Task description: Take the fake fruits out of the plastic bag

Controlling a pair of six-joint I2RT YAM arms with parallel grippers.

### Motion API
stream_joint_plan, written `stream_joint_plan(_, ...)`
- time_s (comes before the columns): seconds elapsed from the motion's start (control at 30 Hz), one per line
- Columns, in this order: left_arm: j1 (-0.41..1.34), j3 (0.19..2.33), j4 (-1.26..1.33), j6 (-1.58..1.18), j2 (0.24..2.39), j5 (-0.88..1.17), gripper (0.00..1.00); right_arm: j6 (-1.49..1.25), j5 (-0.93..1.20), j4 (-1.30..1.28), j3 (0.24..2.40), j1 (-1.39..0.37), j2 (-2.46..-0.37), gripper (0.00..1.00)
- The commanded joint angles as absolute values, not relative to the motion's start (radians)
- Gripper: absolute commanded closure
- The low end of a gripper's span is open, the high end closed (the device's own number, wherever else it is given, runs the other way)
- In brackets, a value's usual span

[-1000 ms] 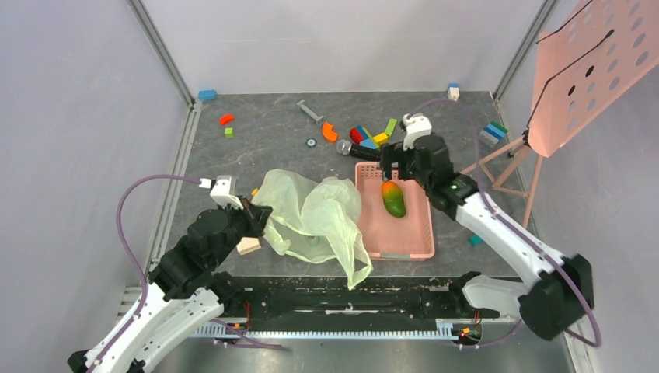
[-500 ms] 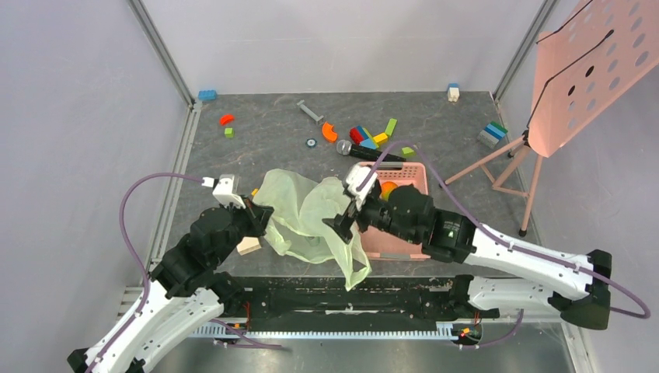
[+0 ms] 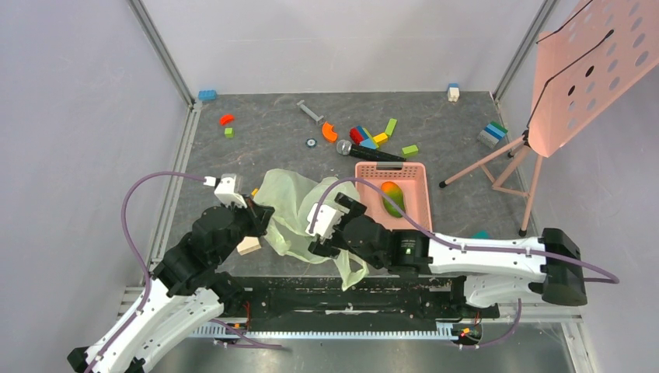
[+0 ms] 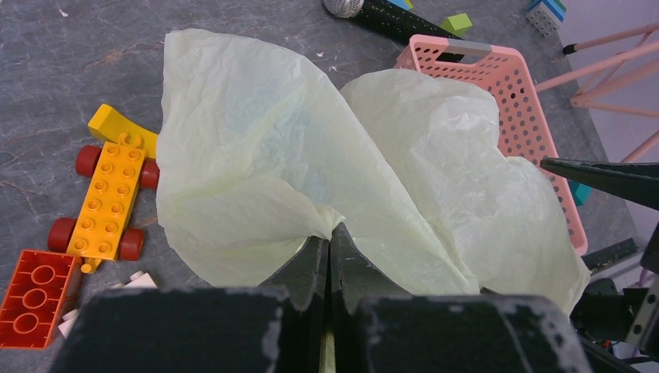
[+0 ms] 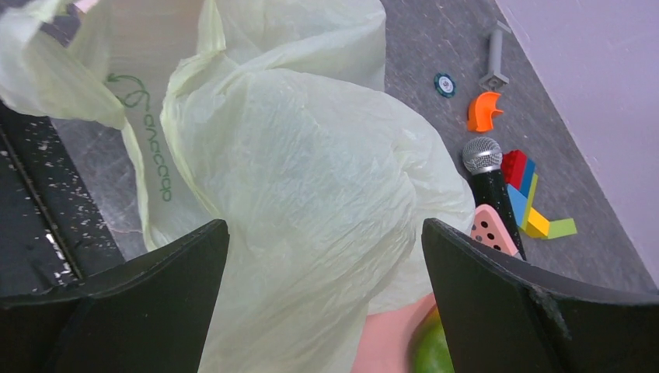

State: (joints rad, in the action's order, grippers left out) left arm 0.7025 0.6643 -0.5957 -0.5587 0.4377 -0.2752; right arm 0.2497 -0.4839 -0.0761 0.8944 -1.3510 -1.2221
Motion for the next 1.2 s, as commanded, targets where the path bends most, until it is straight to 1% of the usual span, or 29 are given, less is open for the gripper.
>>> stream_joint_plan(0.0,0.7,0.695,-0.571,-0.582,0.43,-0.262,0.96,0.308,-0.578,-0.008,0.933,-1.349,-1.283,0.02)
stream_joint_plan(0.03,0.7,0.696,-0.572,-0.582,0.43,-0.264,0.96,0.309,-0.596,-0.009,0.95,-1.345,-1.304,0.02)
stream_joint_plan(0.07,0.699,0.698,-0.572,-0.581,0.43,-0.264,0.96,0.307,-0.61,-0.016,0.966,-1.332,-1.322,0.05)
stream_joint_plan(0.13,0.699,0.7,-0.574,-0.58,0.428,-0.267,0.96,0.274,-0.605,-0.034,0.996,-1.29,-1.347,0.17)
stream_joint_plan(0.17,0.699,0.701,-0.575,-0.58,0.427,-0.269,0.96,0.244,-0.577,-0.038,1.007,-1.26,-1.35,0.26)
stream_joint_plan(0.27,0.7,0.703,-0.583,-0.579,0.419,-0.273,0.96,0.15,-0.416,-0.026,1.02,-1.135,-1.335,0.47)
stream_joint_plan(0.33,0.7,0.706,-0.59,-0.579,0.416,-0.276,0.96,0.104,-0.309,-0.008,1.019,-1.074,-1.327,0.57)
stream_joint_plan(0.37,0.7,0.706,-0.593,-0.578,0.414,-0.277,0.96,0.087,-0.266,0.005,1.018,-1.048,-1.327,0.6)
stream_joint_plan(0.5,0.699,0.703,-0.595,-0.582,0.412,-0.276,0.96,0.002,-0.14,0.019,1.038,-0.954,-1.372,0.61)
stream_joint_plan(0.67,0.699,0.703,-0.588,-0.583,0.421,-0.274,0.96,-0.104,-0.136,0.002,1.031,-0.876,-1.433,0.62)
stream_joint_plan(0.9,0.7,0.714,-0.593,-0.573,0.425,-0.273,0.96,-0.199,-0.127,-0.083,1.015,-0.776,-1.504,0.83)
stream_joint_plan(1.0,0.699,0.713,-0.598,-0.573,0.421,-0.273,0.96,-0.203,-0.11,-0.077,1.002,-0.76,-1.501,0.84)
stream_joint_plan(1.17,0.7,0.71,-0.597,-0.576,0.42,-0.27,0.95,-0.174,-0.095,-0.063,1.001,-0.759,-1.444,0.81)
